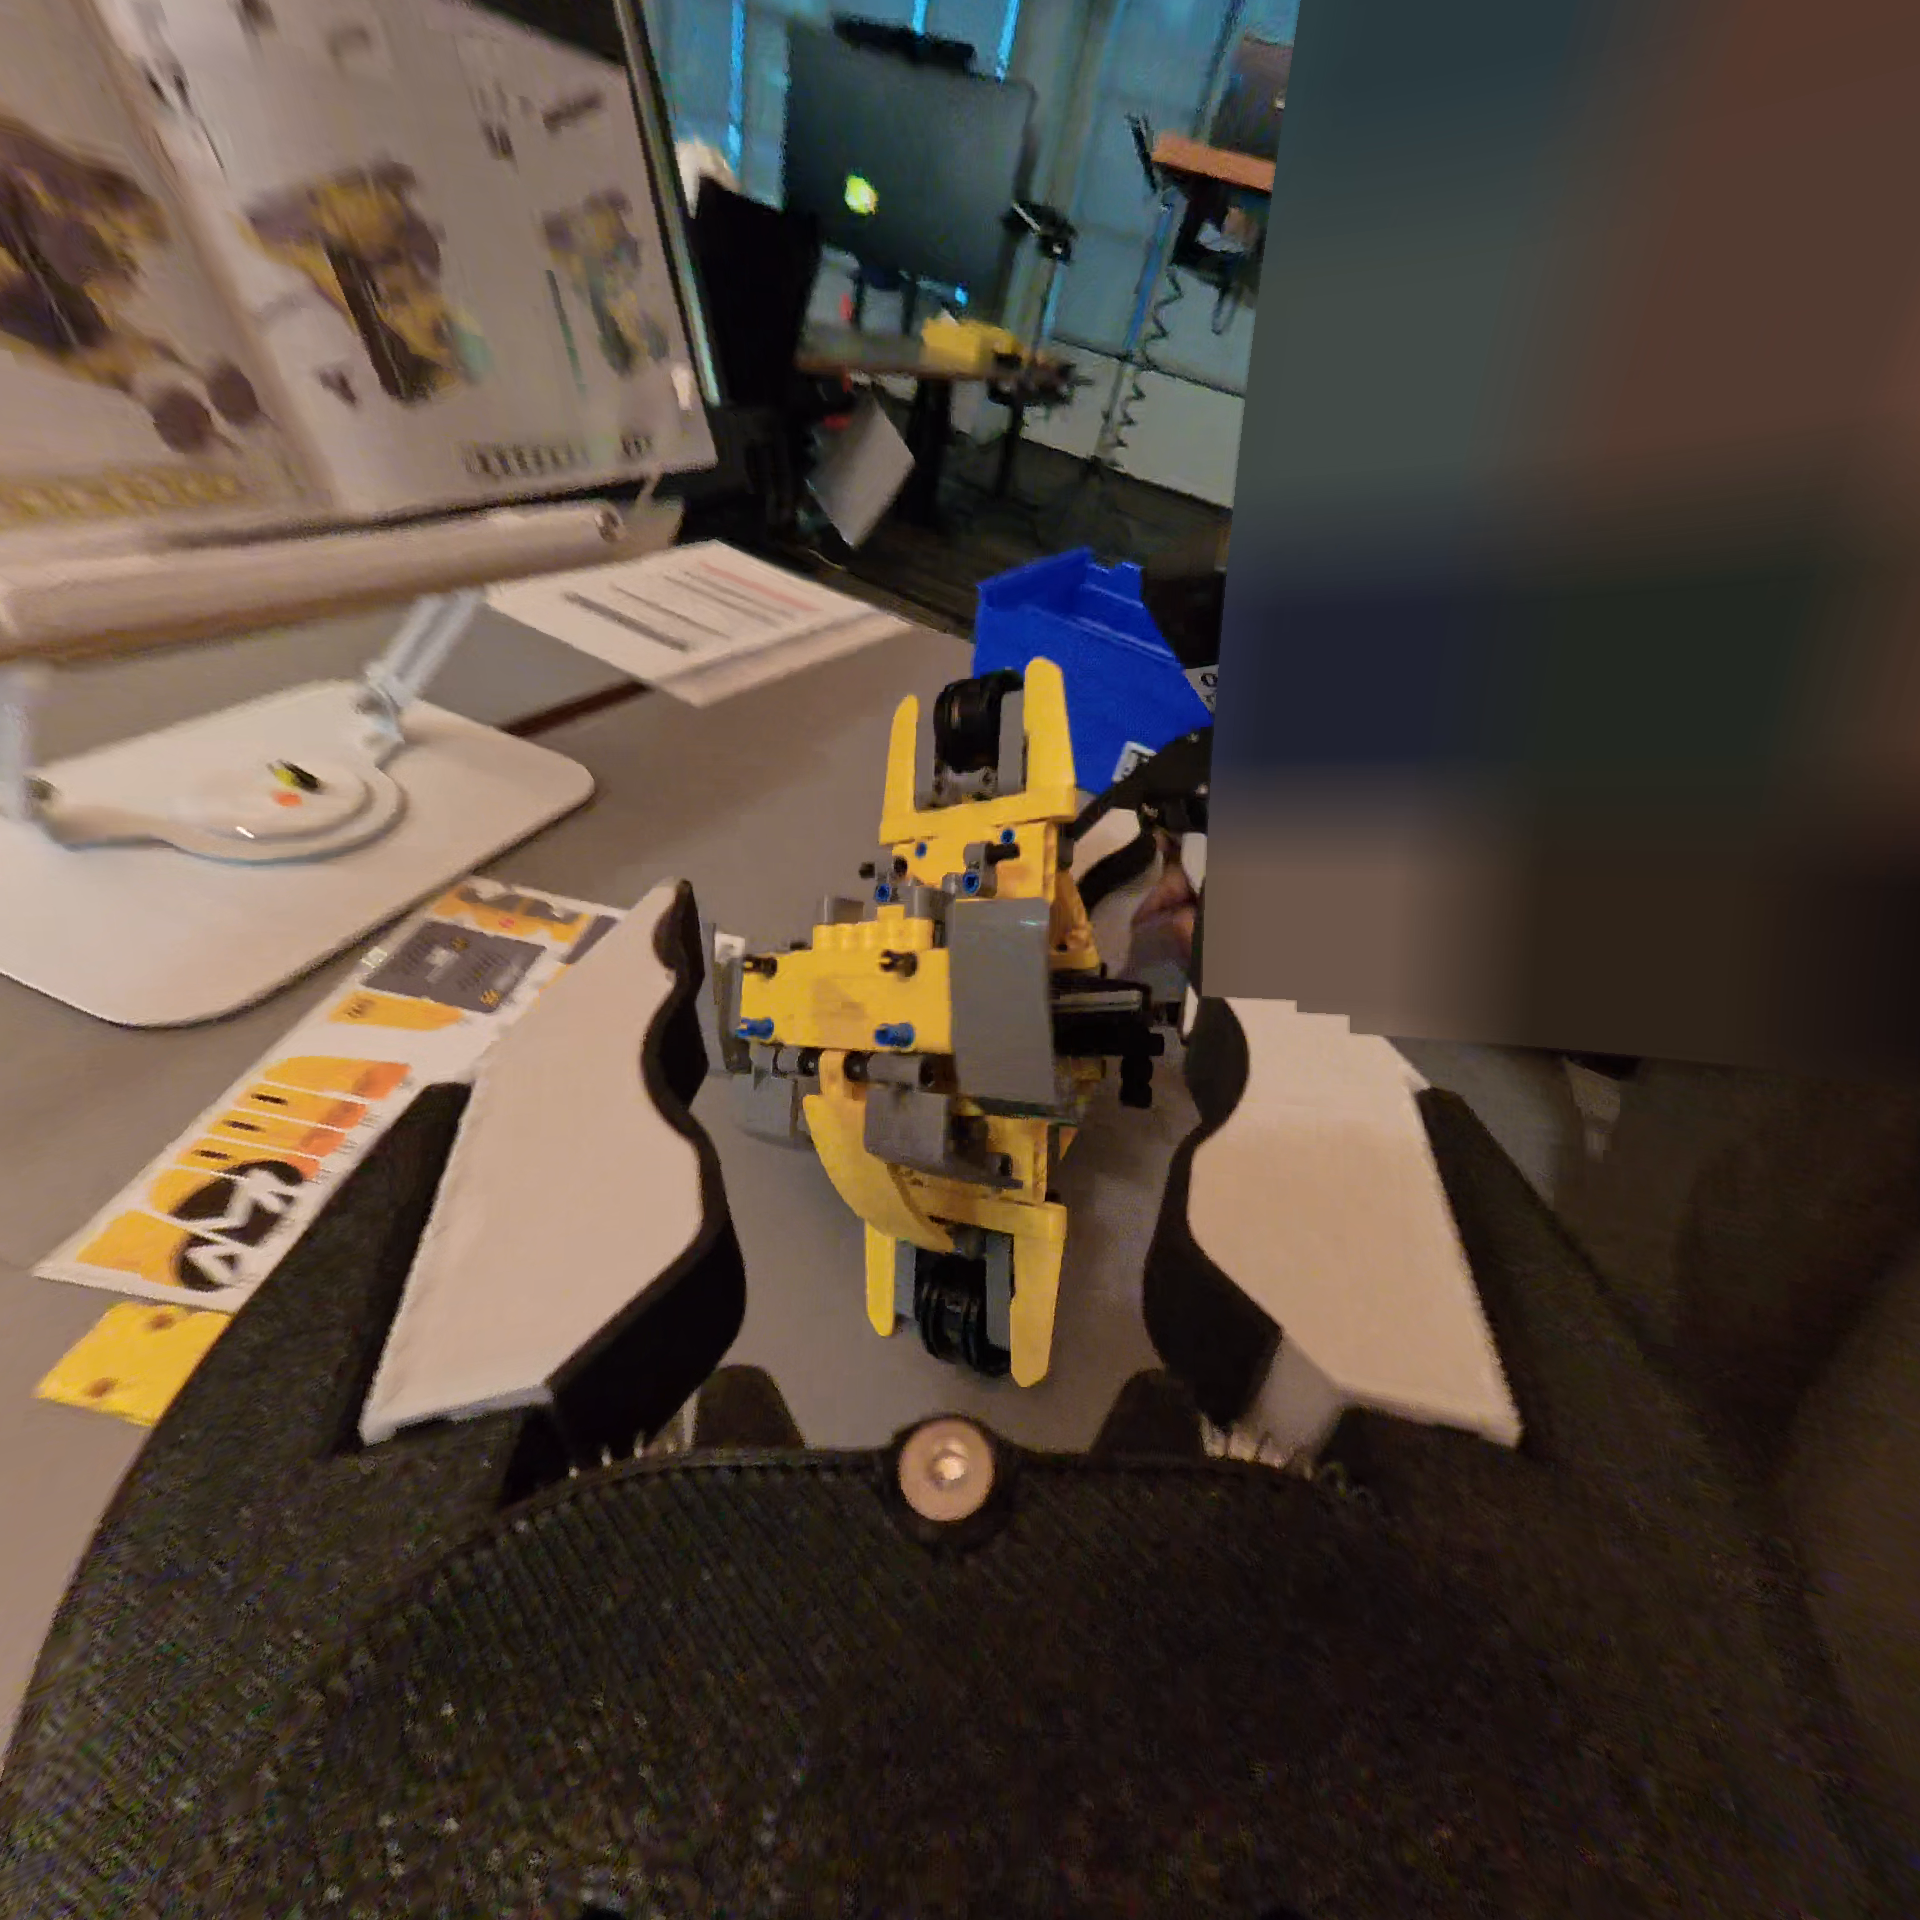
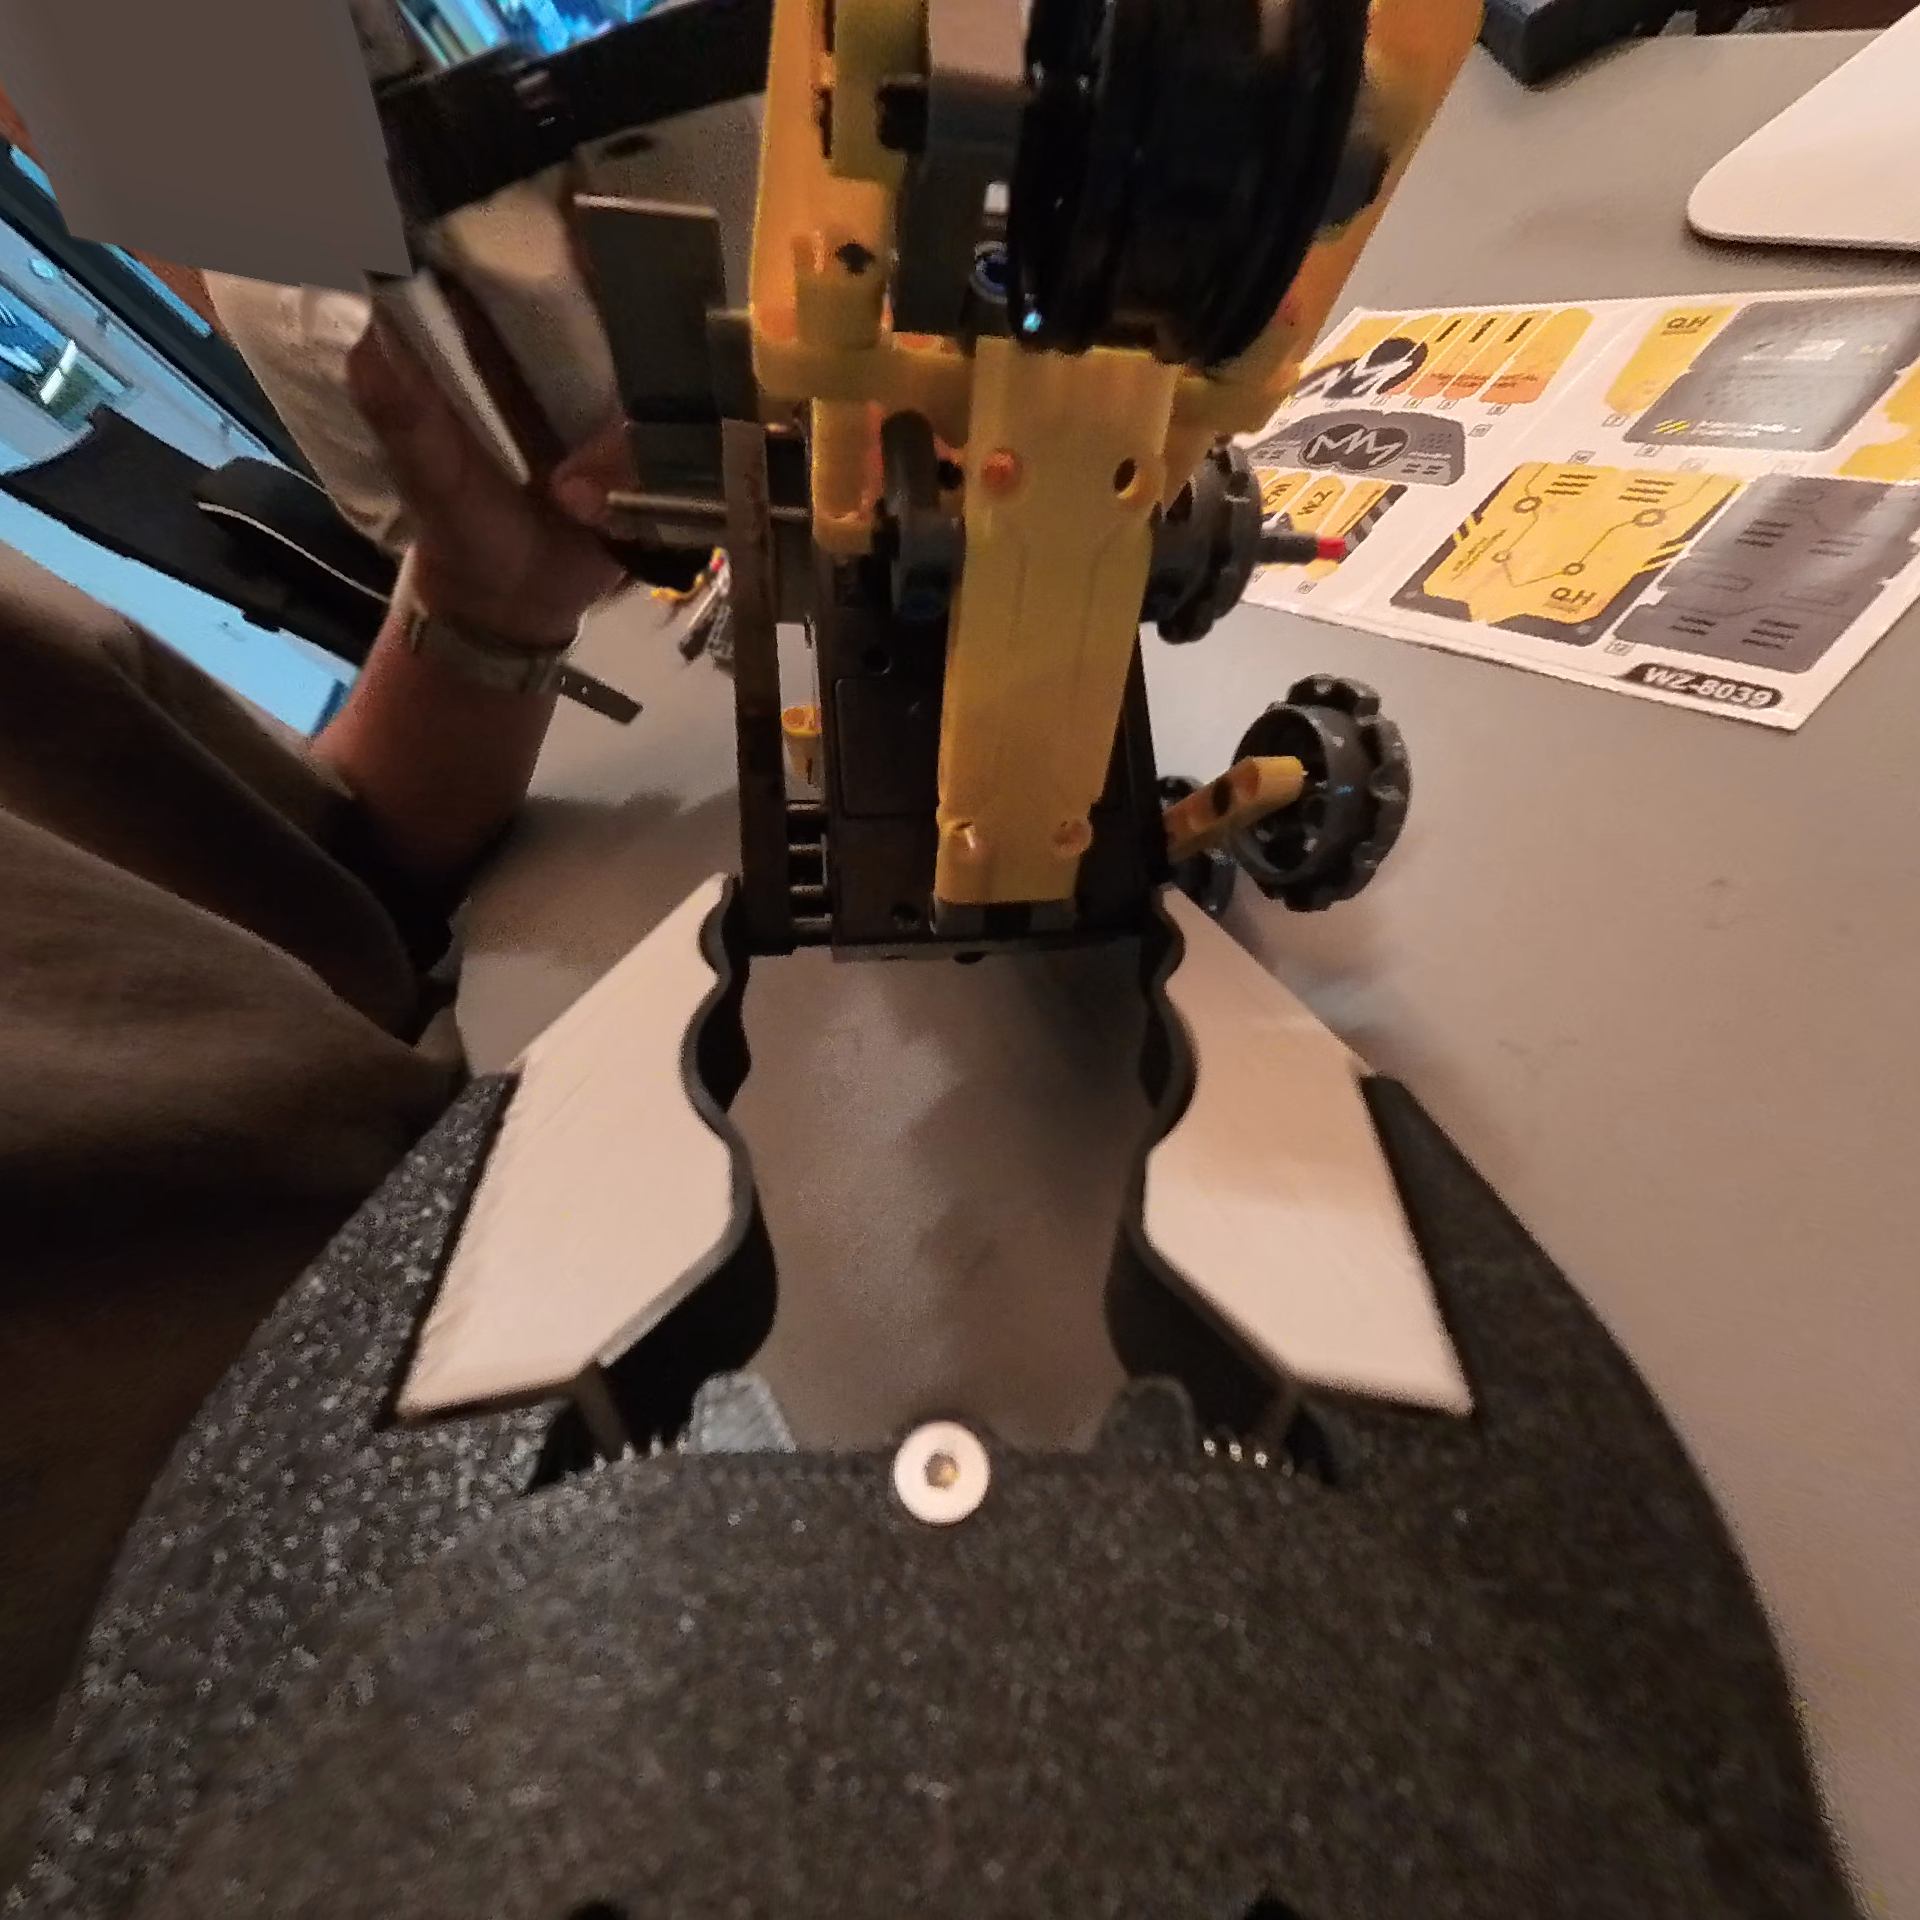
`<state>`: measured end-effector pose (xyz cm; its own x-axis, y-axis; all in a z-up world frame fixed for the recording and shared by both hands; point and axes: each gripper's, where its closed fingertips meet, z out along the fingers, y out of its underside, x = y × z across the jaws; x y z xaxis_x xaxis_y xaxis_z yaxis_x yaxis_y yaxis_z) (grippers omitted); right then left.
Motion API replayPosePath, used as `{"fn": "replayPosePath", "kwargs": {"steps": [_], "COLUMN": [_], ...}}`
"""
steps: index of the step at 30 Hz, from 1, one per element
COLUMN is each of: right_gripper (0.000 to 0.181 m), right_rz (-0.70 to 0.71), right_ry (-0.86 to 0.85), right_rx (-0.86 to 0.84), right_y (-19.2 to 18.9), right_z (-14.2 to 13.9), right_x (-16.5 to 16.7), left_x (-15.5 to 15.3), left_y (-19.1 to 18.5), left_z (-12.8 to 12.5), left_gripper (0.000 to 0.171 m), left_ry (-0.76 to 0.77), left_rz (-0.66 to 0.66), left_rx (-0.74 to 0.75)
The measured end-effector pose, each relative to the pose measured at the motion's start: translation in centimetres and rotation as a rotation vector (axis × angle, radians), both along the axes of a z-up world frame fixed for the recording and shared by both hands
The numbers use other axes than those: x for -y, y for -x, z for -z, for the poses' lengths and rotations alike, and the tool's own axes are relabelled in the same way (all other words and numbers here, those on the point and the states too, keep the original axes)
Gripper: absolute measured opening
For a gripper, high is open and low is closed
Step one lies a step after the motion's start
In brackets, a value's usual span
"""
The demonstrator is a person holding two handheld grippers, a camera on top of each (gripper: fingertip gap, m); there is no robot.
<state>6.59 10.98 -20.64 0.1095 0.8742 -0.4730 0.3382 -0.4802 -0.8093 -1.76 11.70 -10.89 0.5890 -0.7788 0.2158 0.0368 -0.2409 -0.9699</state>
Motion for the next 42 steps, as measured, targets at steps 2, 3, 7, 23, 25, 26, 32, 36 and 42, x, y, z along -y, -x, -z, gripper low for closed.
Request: {"fn": "replayPosePath", "kwargs": {"steps": [2, 3, 7, 23, 25, 26, 32, 36, 42], "right_gripper": [0.076, 0.076, 0.075, 0.075, 0.075, 0.075, 0.075, 0.075, 0.075], "right_rz": [0.021, 0.031, 0.055, 0.090, 0.087, 0.087, 0.073, 0.038, -0.061], "right_ry": [0.034, 0.055, 0.125, 0.157, 0.161, 0.164, 0.154, 0.122, 0.117], "right_rx": [-0.017, -0.027, -0.060, -0.084, -0.090, -0.092, -0.088, -0.061, -0.045], "right_y": [0.0, 0.0, 0.0, 0.0, 0.0, 0.0, 0.0, -0.1, -0.4], "right_z": [-0.1, -0.2, -0.3, -0.3, -0.4, -0.4, -0.3, -0.3, -0.7], "right_x": [-0.2, -0.3, -0.7, -0.5, -0.4, -0.4, -0.3, 0.0, 1.3], "left_x": [1.4, 2.5, 6.8, 3.7, 3.5, 3.4, 1.5, 0.9, 0.0], "left_y": [-0.6, -1.4, -5.7, -2.9, -1.0, 0.2, 2.6, 3.0, 0.6], "left_z": [-0.9, -1.3, -1.7, 3.8, 3.4, 3.3, 4.3, 0.2, -0.7], "left_gripper": [0.088, 0.086, 0.079, 0.076, 0.080, 0.084, 0.123, 0.120, 0.114], "left_ry": [-0.117, -0.171, -0.225, 0.181, 0.143, 0.131, 0.202, 0.057, 0.087], "left_rz": [-0.063, -0.083, -0.068, -0.285, -0.352, -0.390, -0.419, -0.265, 0.176], "left_rx": [-0.068, -0.086, 0.012, 0.460, 0.476, 0.484, 0.388, 0.198, -0.429]}}
